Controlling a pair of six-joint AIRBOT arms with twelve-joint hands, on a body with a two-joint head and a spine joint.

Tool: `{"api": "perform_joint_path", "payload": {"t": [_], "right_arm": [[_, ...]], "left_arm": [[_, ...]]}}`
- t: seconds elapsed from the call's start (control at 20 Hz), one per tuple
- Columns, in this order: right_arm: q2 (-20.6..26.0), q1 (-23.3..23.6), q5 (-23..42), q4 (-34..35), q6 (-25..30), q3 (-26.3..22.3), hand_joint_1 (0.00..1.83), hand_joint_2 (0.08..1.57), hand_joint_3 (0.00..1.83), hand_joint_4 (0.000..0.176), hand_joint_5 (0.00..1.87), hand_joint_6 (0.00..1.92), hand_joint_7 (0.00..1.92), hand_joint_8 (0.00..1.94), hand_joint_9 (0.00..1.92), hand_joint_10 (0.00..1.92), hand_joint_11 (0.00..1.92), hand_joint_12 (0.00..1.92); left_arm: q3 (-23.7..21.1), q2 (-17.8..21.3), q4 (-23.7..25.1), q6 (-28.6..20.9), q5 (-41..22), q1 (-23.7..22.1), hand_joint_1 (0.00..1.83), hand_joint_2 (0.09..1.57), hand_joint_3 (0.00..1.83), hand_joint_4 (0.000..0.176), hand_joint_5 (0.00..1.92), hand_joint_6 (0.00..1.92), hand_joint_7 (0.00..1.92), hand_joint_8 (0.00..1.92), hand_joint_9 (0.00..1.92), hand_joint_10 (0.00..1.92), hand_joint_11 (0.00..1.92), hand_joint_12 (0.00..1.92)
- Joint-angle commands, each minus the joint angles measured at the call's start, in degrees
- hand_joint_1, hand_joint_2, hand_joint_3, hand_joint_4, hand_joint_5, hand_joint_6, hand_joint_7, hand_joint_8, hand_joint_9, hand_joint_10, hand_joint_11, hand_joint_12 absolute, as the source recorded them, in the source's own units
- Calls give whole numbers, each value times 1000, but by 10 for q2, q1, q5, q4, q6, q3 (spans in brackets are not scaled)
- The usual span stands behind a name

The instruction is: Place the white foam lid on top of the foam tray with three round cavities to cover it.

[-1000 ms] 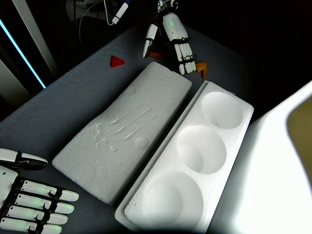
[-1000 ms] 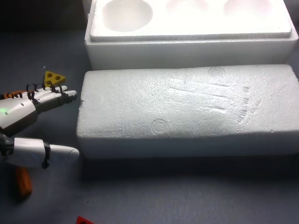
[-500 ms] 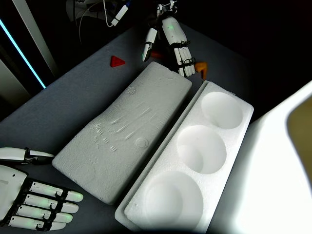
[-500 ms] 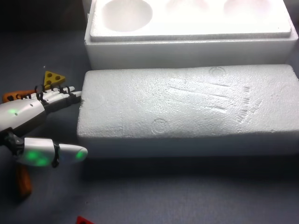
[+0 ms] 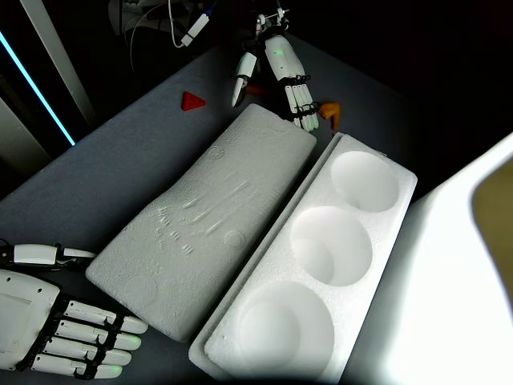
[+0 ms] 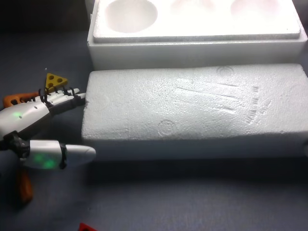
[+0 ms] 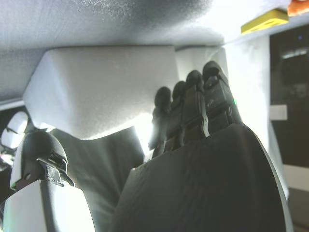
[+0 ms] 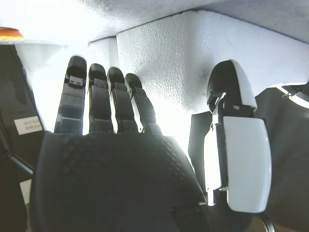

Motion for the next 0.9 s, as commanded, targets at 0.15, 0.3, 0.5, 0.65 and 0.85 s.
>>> {"api": "perform_joint_path", "payload": {"t": [0.15,0.3,0.5,0.65,0.85], "right_arm": [[10,2,99,-21,14,-24,554,1164,3,0,133,8,38,0,49,39,0,1357],[27,-4,125,-35,19,-49,490,1150,0,0,100,5,3,0,24,41,0,1423],[55,-30,180,-46,32,-79,447,1184,2,0,73,3,3,1,11,112,0,1502],[83,-53,230,-48,34,-104,384,1206,0,0,80,4,38,5,4,224,0,1544],[106,-59,261,-60,34,-117,401,1208,1,0,100,9,0,0,0,2,0,1196]], "left_arm": [[-23,10,11,-16,-115,8,409,986,16,0,151,4,17,0,0,0,0,0],[-44,24,18,-24,-152,19,429,1001,18,0,159,6,31,7,0,0,0,0],[-75,47,25,-33,-204,39,434,1018,17,0,178,11,34,5,0,0,0,0],[-95,65,30,-34,-243,46,460,1026,17,0,153,1,18,0,0,0,0,0],[-108,82,41,-35,-278,45,305,1060,23,0,139,0,29,3,0,0,0,0]]}}
